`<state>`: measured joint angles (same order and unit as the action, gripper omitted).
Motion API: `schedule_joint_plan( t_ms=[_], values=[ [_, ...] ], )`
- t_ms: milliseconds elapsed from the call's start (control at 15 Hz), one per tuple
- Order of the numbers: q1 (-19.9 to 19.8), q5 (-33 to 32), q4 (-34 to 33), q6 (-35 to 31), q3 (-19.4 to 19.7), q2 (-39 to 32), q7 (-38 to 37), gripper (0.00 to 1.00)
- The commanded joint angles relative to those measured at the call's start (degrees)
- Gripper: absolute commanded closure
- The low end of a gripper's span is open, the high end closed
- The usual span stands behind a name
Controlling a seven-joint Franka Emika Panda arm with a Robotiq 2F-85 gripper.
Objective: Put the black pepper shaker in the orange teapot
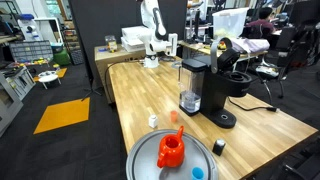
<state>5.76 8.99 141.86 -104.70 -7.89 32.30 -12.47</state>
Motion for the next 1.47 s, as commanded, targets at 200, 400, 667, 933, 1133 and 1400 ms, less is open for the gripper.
schedule_joint_plan(
  t_ms=[200, 400, 667, 933, 1133, 1400],
  values=[
    [-0.22, 0.07, -0.09, 0.12, -0.16, 0.0, 0.09, 0.0],
    [-0.22, 0.07, -0.09, 0.12, -0.16, 0.0, 0.09, 0.0],
    [0.12, 0.82, -0.69, 0.3, -0.38, -0.84, -0.13, 0.0],
    [1.49, 0.24, -1.6, 0.76, -2.39, -4.18, 0.08, 0.0],
    [3.45, 0.1, -2.37, -0.97, -5.05, -8.71, -0.73, 0.0],
    [4.71, -0.07, -1.87, -3.24, -5.9, -10.3, -1.07, 0.0]
  ],
)
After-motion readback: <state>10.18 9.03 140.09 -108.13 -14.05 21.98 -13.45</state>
